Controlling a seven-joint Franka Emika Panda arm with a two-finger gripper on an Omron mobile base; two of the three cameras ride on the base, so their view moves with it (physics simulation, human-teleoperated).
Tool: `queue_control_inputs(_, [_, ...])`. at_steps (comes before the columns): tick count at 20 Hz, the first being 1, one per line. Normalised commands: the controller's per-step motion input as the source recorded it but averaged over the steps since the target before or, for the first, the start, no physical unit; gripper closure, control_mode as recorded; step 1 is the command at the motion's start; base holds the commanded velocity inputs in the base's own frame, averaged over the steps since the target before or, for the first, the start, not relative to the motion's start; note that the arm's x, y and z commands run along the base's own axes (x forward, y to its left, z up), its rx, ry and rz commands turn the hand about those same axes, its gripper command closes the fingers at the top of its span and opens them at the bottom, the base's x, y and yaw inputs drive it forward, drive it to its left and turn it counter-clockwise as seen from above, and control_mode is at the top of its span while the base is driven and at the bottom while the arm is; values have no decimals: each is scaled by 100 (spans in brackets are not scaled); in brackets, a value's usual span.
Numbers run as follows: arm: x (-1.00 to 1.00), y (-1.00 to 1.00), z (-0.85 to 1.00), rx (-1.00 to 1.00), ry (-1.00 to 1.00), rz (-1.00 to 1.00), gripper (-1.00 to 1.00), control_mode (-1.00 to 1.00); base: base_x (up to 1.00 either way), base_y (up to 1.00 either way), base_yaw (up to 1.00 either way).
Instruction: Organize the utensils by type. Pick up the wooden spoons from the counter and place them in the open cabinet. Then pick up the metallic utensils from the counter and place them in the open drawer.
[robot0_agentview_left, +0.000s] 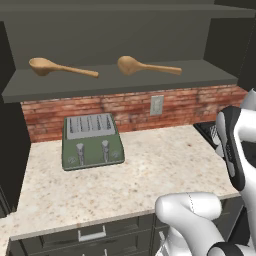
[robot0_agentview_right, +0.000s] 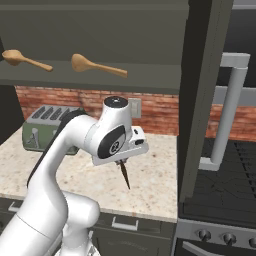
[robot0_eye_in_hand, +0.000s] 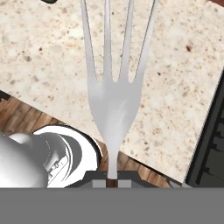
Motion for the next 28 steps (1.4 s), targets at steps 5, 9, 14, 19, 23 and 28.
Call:
queue_control_inputs(5, [-20,0,0,0,-6,0,100,-100,0,0,0])
queue_control_inputs(9, [0,0,0,0,0,0,100,100,-67,-1,-1])
queue_control_inputs(14, [0,0,0,0,0,0,100,100,-85,-5,-8])
queue_control_inputs(19, [0,0,0,0,0,0,100,100,-83,3,-3])
queue_control_inputs(23, [0,0,0,0,0,0,100,100,-68,-2,-19])
queue_control_inputs(28, [0,0,0,0,0,0,100,100,-3,-7,-90])
